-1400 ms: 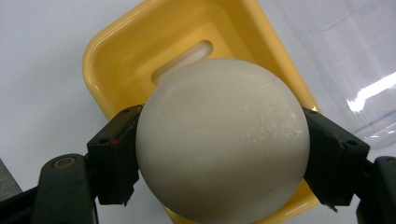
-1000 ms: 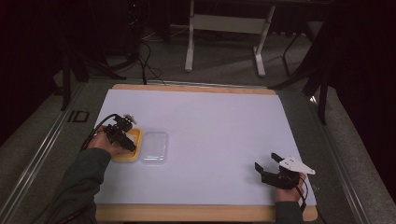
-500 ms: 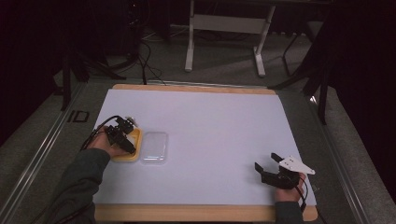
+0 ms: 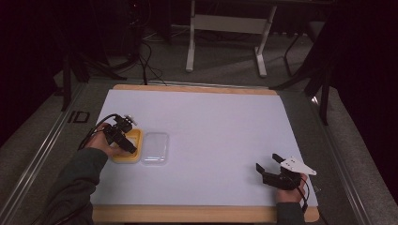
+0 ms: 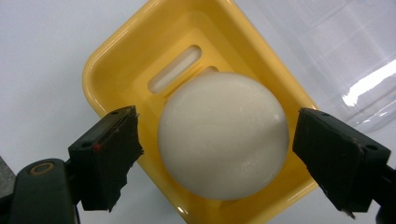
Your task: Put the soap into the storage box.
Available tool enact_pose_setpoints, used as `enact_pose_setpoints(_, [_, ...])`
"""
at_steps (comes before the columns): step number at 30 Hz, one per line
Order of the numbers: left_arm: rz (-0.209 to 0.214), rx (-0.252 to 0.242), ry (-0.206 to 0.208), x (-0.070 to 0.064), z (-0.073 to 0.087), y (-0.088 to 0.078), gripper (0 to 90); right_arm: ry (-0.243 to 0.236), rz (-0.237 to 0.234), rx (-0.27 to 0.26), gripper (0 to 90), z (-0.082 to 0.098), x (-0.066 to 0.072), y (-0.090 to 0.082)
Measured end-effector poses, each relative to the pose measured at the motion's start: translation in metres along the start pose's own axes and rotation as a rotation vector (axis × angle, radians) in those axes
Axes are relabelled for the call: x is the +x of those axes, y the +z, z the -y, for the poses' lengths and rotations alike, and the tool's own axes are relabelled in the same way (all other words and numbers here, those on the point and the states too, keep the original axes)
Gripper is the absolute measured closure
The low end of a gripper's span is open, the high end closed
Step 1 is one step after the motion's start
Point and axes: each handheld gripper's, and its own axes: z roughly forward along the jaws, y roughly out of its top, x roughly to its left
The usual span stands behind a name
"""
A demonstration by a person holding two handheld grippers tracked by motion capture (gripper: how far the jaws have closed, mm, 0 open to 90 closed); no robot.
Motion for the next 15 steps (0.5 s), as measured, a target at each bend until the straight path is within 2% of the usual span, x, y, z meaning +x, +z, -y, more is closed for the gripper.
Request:
enact_pose_setpoints(2, [0.016, -0.014, 0.003, 0.0, 0.0, -0.002, 15.7, 0.0, 0.0, 0.0, 17.3, 0.0, 0.0, 0.0])
enact_pose_setpoints(15, [0.028, -0.05, 0.009, 0.0, 0.004, -0.011, 19.0, 0.0, 0.0, -0.001, 17.3, 0.0, 0.0, 0.0])
